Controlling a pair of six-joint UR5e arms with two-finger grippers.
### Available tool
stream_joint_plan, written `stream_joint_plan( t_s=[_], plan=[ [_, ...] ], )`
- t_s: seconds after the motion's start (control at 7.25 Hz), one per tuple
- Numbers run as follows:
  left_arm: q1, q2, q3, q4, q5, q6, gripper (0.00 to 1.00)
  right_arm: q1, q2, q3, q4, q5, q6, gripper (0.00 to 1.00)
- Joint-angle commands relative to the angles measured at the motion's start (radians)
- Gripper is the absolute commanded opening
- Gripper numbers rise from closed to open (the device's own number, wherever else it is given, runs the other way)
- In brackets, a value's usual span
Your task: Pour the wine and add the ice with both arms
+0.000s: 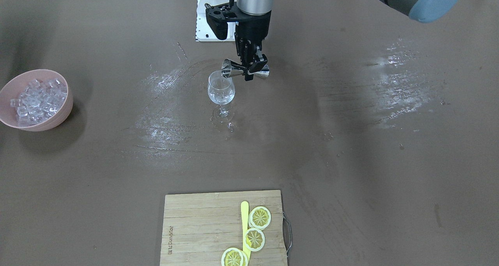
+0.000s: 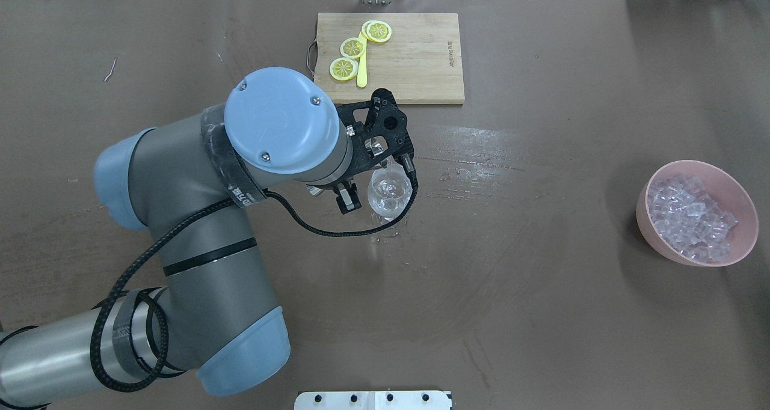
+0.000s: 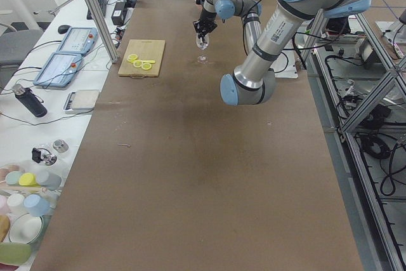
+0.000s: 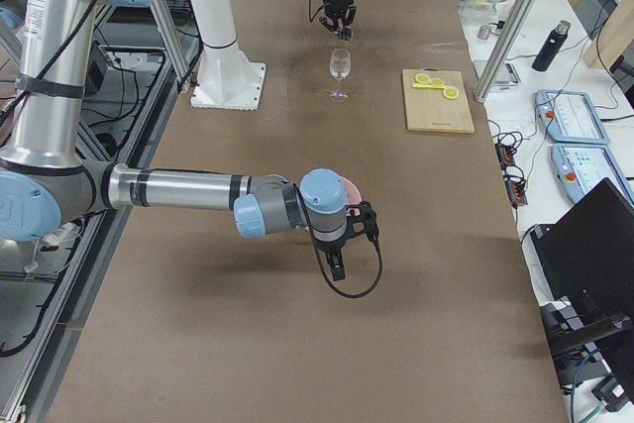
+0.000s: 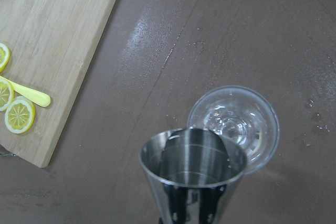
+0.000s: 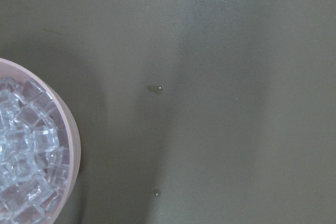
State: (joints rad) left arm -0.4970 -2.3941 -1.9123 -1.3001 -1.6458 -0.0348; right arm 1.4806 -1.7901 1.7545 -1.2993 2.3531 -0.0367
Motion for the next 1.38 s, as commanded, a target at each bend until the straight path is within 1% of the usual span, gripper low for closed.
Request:
stream_joint_plan(
  t_s=[0.0,0.83,0.96,1.24],
  plan=[
    [0.001,-0.010,0.001,0.037,0.027,0.009,0.00,0.000,0.000,-0.004,0.000,0.002,0.001,1.00],
    [0.012,-0.039,-0.004,0.142,0.096,0.038,0.00,0.001,0.000,-0.006,0.000,0.000,0.001,1.00],
    [0.035,-0.040,-0.005,0.157,0.133,0.038,0.00,0.001,0.000,-0.006,0.000,0.000,0.001,1.00],
    [0.055,-0.046,-0.004,0.162,0.149,0.038,0.00,0.000,0.000,-0.015,0.000,0.000,0.000,1.00]
  ],
)
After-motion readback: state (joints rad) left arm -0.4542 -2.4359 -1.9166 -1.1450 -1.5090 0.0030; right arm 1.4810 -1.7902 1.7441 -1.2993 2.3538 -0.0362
